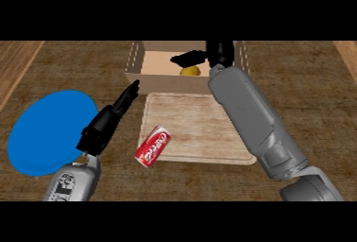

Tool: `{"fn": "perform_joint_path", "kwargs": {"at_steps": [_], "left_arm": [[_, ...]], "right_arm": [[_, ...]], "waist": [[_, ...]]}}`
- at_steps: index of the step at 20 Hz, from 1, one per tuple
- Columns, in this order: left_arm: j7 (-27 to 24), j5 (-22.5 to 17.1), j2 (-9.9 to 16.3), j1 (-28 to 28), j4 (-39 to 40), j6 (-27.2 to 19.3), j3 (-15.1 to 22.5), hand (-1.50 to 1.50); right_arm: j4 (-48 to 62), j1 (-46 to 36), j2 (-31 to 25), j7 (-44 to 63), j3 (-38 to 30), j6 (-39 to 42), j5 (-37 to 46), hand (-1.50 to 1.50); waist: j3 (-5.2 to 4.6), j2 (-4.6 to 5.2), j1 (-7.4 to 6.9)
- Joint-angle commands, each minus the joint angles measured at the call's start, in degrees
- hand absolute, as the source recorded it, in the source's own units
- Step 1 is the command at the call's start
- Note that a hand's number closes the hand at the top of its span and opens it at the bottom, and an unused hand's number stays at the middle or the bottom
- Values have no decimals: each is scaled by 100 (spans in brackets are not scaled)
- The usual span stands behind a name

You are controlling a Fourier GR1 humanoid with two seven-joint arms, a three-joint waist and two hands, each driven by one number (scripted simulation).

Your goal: Pick the lemon from the cutting board and place it in the cardboard box

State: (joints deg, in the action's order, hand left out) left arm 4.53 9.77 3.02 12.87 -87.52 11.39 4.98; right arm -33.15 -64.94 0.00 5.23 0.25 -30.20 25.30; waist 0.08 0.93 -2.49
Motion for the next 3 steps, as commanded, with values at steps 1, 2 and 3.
{"fn": "perform_joint_path", "kwargs": {"at_steps": [1, 2, 3], "left_arm": [[-81, -17, -10, -222, 4, -19, -15, 0], [-136, -84, 125, -319, -105, 71, -102, 0], [-78, -62, 140, -278, -124, 73, -102, 0]], "right_arm": [[-458, 356, -73, -847, -709, -16, -816, -150], [-517, 173, -176, -817, -926, 74, -1017, -150], [-561, 574, -87, -1190, -907, 148, -1093, -150]], "waist": [[2, -49, 145], [1, -53, 108], [-1, -65, 162]]}}
